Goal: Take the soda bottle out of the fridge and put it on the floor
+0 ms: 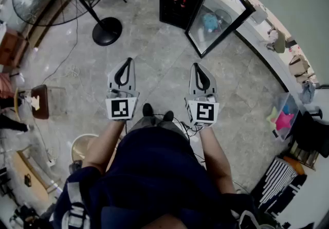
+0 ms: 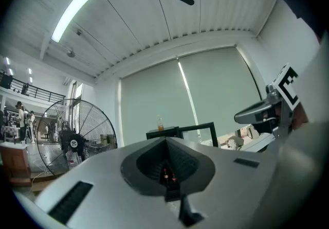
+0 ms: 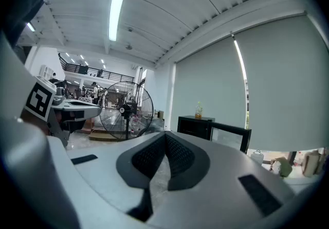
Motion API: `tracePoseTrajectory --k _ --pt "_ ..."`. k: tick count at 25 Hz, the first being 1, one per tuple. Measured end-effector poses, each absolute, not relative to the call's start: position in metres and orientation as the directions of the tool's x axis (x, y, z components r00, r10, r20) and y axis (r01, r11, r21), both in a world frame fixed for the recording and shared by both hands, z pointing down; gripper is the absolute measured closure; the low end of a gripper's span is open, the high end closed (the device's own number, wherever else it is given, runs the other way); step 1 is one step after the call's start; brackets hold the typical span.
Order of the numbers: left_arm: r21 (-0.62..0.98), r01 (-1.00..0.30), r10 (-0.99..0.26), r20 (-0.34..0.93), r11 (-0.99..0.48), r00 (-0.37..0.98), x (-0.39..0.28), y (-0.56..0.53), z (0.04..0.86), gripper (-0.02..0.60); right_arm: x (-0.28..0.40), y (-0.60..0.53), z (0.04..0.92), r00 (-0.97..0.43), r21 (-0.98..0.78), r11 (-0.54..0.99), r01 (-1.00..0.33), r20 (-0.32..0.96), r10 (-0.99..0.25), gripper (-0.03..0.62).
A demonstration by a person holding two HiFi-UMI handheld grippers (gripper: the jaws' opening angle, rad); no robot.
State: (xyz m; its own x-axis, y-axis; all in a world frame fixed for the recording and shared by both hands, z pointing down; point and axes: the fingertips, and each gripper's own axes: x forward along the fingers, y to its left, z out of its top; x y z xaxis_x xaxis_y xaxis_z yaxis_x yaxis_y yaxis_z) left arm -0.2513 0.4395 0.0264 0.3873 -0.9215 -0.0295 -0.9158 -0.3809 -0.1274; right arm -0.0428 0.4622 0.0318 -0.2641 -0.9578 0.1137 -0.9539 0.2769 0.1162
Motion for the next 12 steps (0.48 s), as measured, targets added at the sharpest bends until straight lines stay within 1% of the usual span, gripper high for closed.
tracePoseTrajectory --k 8,12 --pt "-0.135 -0.911 -0.917 -0.027 -0.39 0.397 -0.248 0.4365 0.0292 0.558 -0.0415 0.4593 0.0335 -0.266 0.115 0.279 -0.953 0.114 -0.957 0.577" --pt "-0.139 -0.909 -0.916 -0.027 -0.393 0.4 -0.2458 0.4355 0.0301 0.558 -0.0451 0.4582 0.0284 -0.277 0.134 0.288 -0.948 0.09 -0.956 0.576"
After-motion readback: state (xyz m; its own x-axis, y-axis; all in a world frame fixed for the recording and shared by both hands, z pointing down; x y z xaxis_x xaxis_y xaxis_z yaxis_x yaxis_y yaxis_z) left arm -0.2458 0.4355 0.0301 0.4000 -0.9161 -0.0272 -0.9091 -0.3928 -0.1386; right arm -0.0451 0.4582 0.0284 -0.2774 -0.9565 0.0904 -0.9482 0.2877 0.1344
